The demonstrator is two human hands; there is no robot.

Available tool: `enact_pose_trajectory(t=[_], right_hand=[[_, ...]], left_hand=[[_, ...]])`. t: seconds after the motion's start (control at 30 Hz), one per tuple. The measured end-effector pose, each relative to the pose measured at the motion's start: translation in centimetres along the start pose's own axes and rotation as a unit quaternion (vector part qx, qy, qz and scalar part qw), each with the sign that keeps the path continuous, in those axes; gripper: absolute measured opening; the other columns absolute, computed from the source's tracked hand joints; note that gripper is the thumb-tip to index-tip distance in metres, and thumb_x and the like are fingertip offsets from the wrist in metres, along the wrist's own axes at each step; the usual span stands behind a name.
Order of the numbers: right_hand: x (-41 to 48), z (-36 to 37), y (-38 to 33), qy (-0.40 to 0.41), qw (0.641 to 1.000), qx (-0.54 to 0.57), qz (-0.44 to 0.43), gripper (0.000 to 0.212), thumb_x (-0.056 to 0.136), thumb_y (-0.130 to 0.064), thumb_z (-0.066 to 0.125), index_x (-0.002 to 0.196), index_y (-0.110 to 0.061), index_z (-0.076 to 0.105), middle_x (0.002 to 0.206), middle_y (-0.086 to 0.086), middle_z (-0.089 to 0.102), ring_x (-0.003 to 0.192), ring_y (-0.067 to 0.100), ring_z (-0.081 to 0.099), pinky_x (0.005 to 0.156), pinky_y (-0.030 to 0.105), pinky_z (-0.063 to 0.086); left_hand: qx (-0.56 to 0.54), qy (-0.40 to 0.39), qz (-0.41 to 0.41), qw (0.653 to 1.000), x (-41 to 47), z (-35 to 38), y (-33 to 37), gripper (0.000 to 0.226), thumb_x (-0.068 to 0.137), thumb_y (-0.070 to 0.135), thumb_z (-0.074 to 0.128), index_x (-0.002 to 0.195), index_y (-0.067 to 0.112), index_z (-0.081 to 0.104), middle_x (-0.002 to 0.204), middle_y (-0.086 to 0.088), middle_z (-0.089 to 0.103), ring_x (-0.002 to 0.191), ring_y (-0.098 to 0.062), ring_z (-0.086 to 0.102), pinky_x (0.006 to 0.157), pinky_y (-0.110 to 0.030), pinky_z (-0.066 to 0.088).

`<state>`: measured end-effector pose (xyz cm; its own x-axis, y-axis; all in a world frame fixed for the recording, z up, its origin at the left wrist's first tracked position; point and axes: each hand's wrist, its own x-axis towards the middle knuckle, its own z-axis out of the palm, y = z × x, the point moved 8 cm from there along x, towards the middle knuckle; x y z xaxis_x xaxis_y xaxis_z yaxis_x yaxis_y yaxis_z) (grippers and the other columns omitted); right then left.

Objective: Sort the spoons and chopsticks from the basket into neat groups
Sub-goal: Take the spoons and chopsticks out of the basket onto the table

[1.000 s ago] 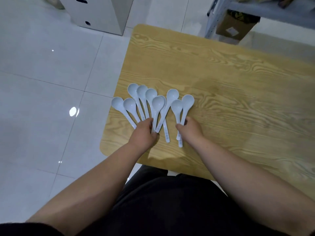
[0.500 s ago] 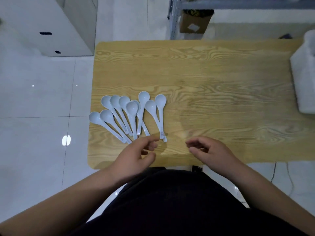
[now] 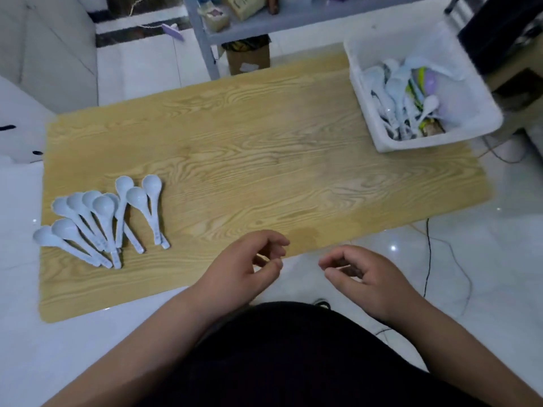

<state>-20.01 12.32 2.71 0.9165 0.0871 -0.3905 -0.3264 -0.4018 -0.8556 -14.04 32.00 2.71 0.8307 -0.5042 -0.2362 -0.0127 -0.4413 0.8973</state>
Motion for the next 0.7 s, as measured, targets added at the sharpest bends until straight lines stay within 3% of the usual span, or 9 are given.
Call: enact_pose_trajectory(t=[0.1,0.2,0.4,0.57,0.7], right_hand=[[-1.5,-4.5,1.9,0.01,1.0,0.005,-0.001,0.021,0.093,-0.023,0.068,0.098,-0.043,0.07,0.102,-0.023,0.07,0.099,-0.003,0.065,0.079,0.006,0.046],[-2.2,-8.2,2.8,0.028,0.999,-0.016,-0.006,0.018,0.093,-0.024,0.067,0.096,-0.042,0.069,0.102,-0.027,0.067,0.099,-0.005,0.064,0.079,0.005,0.045],[-1.5,-14.1,4.4,0.06,0.998,-0.032,-0.009,0.015,0.093,-0.027,0.066,0.099,-0.041,0.069,0.105,-0.027,0.066,0.102,-0.004,0.063,0.085,0.008,0.046],[-0.7,-19.6,6.0,0.104,0.994,-0.03,0.02,0.014,0.093,-0.027,0.065,0.099,-0.038,0.069,0.103,-0.026,0.066,0.101,-0.006,0.062,0.08,0.004,0.044],[0.1,-23.5,8.3,0.086,0.996,-0.017,0.031,0.017,0.093,-0.029,0.066,0.098,-0.045,0.069,0.103,-0.03,0.066,0.097,-0.007,0.063,0.078,0.003,0.043]], left_hand=[[-0.007,0.006,0.008,1.0,2.2,4.0,3.0,0.029,0.086,0.033,0.059,0.114,0.037,0.064,0.102,0.017,0.067,0.103,-0.014,0.066,0.083,-0.018,0.052],[-0.004,-0.006,0.007,1.0,4.0,6.9,4.9,0.027,0.087,0.026,0.061,0.112,0.038,0.064,0.101,0.016,0.068,0.1,-0.013,0.067,0.081,-0.02,0.053],[0.008,-0.073,0.016,0.997,8.4,11.7,6.9,0.028,0.085,0.039,0.056,0.112,0.045,0.061,0.103,0.02,0.067,0.1,-0.011,0.066,0.081,-0.021,0.053],[0.006,-0.126,0.032,0.991,13.8,15.2,9.2,0.03,0.086,0.03,0.06,0.11,0.048,0.061,0.102,0.02,0.067,0.098,-0.009,0.066,0.079,-0.013,0.049],[0.006,-0.126,0.046,0.991,18.8,17.8,11.8,0.028,0.087,0.023,0.062,0.109,0.04,0.065,0.1,0.018,0.068,0.098,-0.009,0.066,0.081,-0.011,0.047]])
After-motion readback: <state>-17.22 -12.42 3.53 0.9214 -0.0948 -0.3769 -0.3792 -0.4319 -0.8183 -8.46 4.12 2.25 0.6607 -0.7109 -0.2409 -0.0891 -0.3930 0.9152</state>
